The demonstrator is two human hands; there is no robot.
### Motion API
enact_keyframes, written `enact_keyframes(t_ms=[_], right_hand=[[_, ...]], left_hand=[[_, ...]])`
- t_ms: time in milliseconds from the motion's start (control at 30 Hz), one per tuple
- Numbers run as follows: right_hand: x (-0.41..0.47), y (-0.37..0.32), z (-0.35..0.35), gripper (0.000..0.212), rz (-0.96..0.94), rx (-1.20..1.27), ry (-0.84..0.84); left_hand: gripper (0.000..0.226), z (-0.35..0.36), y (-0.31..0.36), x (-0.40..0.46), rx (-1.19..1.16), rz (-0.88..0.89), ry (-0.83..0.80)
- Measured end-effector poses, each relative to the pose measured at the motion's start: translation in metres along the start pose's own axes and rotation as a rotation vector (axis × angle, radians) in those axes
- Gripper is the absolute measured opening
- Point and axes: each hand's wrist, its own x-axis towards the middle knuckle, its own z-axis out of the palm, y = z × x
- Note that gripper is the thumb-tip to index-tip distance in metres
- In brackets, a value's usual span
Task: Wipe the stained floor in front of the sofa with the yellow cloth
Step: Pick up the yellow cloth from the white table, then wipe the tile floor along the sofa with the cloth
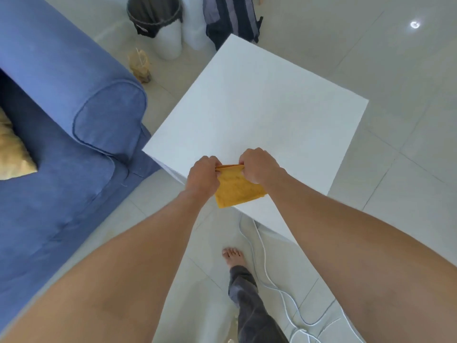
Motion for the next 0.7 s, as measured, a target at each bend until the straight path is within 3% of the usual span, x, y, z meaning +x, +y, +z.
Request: enact_keyframes(t_ms=[400,700], right_hand=[[0.000,-0.234,0.075,0.026,-0.385,-0.191,0.063],[0.000,-0.370,0.227,0.018,-0.641,-0.205,0.062]], left_hand=[[0.018,-0.079,-0.204,-0.102,-0.007,-0.315,0.251],[0.018,-0.035,-0.384,-0.178,-0.035,-0.543,0.412]])
